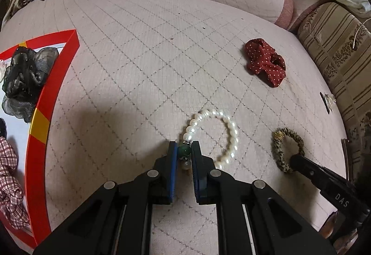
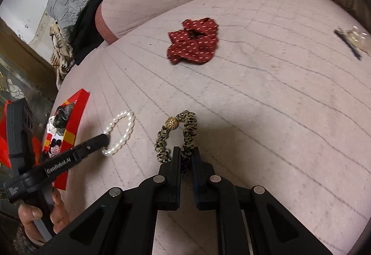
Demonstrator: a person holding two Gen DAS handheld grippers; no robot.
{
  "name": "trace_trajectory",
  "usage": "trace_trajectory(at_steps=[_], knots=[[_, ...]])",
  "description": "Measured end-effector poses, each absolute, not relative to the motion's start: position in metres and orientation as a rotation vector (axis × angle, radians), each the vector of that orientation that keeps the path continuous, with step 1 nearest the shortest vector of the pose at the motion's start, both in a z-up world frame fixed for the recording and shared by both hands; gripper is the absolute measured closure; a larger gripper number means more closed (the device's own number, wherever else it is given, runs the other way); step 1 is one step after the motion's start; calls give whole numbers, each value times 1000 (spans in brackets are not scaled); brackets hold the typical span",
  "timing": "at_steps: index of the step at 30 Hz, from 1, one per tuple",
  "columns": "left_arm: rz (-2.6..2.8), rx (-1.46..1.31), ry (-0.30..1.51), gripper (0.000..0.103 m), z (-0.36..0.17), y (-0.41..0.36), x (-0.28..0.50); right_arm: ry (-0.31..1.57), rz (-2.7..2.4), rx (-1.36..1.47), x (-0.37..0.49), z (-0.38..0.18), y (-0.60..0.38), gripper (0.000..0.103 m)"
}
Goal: Organize jewelry
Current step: 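Grasp the pearl bracelet with the left tool while the right tool grasps the beaded bracelet, then carry both bracelets into the box and open both tools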
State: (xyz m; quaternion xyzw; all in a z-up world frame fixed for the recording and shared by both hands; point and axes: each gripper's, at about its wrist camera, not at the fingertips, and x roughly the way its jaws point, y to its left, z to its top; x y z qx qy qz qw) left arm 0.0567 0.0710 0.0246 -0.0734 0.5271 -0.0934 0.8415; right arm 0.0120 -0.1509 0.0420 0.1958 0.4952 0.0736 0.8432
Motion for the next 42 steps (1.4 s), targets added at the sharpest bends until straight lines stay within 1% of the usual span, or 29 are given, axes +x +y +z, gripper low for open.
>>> trace_trajectory(at_steps=[2,3,5,6,7,8,9,10,11,13,14,15,18,24,30,35,42], knots=[[-193,-151,1112,91,25,69,60,1038,142,408,12,44,-152,86],[-190,-142,1107,90,24,67,62,1029,134,397,13,45,-151,77],[-183,-125,1096,89,22,65,67,1017,118,363,17,47,-147,66],[-177,-115,1089,88,21,63,69,1017,112,348,19,46,-145,65],[-173,-109,1084,85,20,60,70,1018,108,336,21,44,-143,65],[-171,-108,1078,77,19,57,70,1015,104,329,21,43,-142,65],[-173,-112,1074,72,19,54,70,1009,95,319,22,42,-139,65],[-177,-114,1068,64,20,51,69,1005,87,308,22,42,-138,65],[-170,-102,1064,62,20,46,68,1003,80,294,23,42,-136,67],[-145,-43,1063,64,20,38,66,1005,67,250,23,44,-131,85],[-138,-14,1065,79,21,34,65,1010,74,251,23,44,-131,95],[-133,-3,1068,92,22,34,64,1008,79,262,22,46,-132,94],[-169,-64,1090,92,32,42,59,988,82,272,15,56,-133,95],[-168,-110,1026,92,72,60,35,937,103,263,-5,86,-126,95],[-148,-151,951,92,117,90,-6,888,145,238,-27,119,-107,95],[-82,-188,899,92,144,137,-37,858,214,188,-39,146,-74,95],[26,-194,890,92,158,208,-50,854,331,108,-37,170,-15,95]])
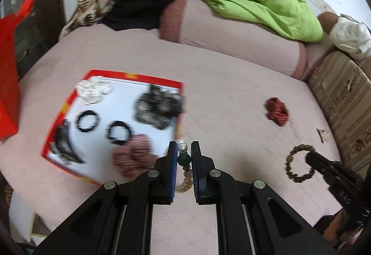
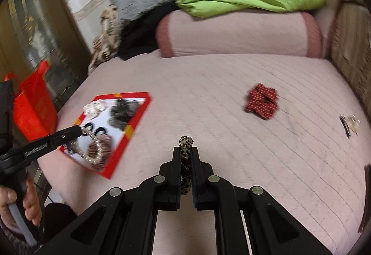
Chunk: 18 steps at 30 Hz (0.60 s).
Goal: Organize jewelry
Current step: 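Carry both bracelets into the box and open both tools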
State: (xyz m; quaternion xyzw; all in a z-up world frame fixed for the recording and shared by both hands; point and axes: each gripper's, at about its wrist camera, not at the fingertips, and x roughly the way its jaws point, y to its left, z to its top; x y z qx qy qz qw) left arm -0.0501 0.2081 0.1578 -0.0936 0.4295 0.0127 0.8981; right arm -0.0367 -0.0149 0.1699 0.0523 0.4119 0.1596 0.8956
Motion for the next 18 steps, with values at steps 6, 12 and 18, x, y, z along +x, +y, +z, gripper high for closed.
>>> trace_trajectory(at_steps=[6,12,18], knots=[[90,-194,889,92,162,269,-36,881,419,71,-20,176,35,95],[77,-197,918,92,153,305,8,929,499,68,12,169,92,95],[65,-266,967,92,124,336,57,973,559,85,55,154,147,95]])
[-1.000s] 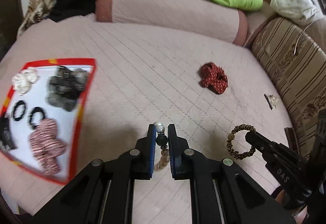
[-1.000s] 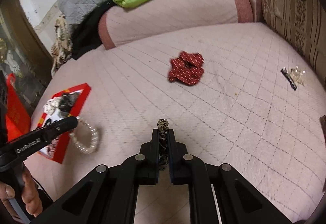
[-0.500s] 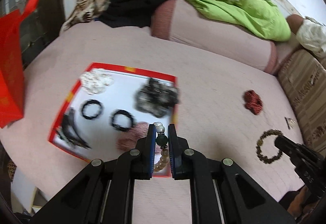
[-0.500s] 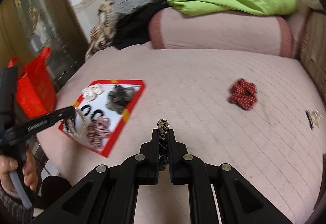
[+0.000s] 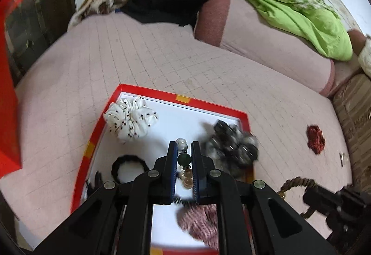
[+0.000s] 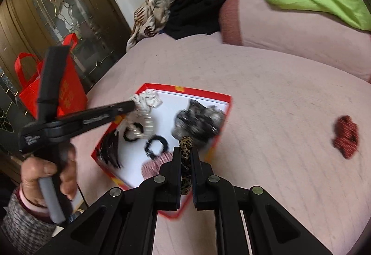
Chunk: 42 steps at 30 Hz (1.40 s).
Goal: Organize jewelry
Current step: 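Carry both bracelets into the box and open both tools, then lift both open tools and move them toward the red polka-dot scrunchie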
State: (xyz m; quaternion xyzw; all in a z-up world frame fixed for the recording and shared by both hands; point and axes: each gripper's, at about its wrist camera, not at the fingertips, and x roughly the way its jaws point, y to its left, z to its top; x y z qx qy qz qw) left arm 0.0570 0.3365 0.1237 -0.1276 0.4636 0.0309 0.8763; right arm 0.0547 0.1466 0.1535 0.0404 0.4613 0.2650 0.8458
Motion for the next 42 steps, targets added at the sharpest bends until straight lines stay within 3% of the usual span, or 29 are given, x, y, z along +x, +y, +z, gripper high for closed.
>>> trace_trajectory(at_steps=[9,19,20,23,24,30,34,36,42], knots=[[100,-371,1023,92,69,385,99,1043,596,178,132,123,212,95],[86,-403,1025,92,55,391,100,1105,528,102,176,77,245,93],[84,-398,1016,90,58,390,98,1100,524,97,176,77,245,92],[86,-393,988,74,68,388,90,1069,511,67,173,82,241,69],[91,-384,969,73,74,386,86,1056,507,58,172,84,240,67],[135,-327,916,70,100,371,59,1002,485,3,154,105,221,66],[184,-280,867,53,120,358,28,952,481,-39,123,123,193,63],[208,-261,843,51,129,351,12,933,468,-45,104,129,172,52],[214,-231,789,41,151,310,-28,973,386,76,50,117,93,50]])
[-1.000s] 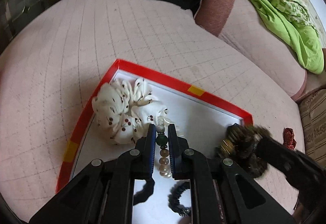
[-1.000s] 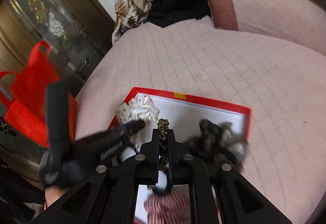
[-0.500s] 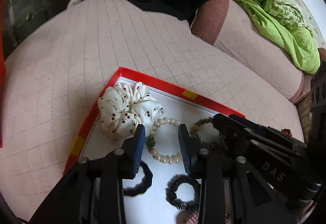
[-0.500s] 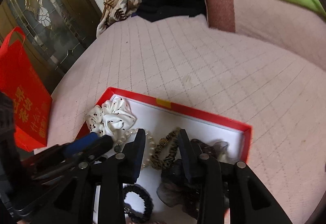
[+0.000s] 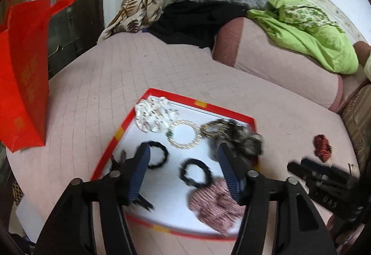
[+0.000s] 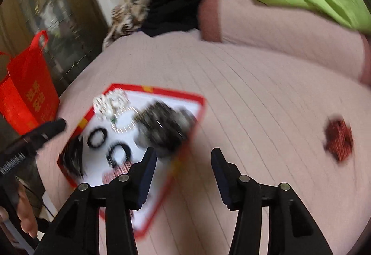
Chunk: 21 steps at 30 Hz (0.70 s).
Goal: Organize jewelry
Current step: 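Lift both open tools and move them toward the red polka-dot scrunchie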
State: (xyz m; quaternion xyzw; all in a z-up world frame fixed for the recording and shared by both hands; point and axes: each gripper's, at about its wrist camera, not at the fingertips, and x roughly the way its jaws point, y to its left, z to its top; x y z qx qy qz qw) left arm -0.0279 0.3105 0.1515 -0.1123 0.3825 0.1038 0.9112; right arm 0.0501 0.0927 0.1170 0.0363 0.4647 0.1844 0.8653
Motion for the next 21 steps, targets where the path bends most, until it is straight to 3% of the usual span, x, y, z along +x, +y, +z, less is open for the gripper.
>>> trace_trajectory(at_steps=[2,21], knots=[[198,-240,782,37,155,294,-36,990,344,125,31,110,65,50],[55,-134,914,36,114,159,-77,976,96,316,-43,83,-100,50]])
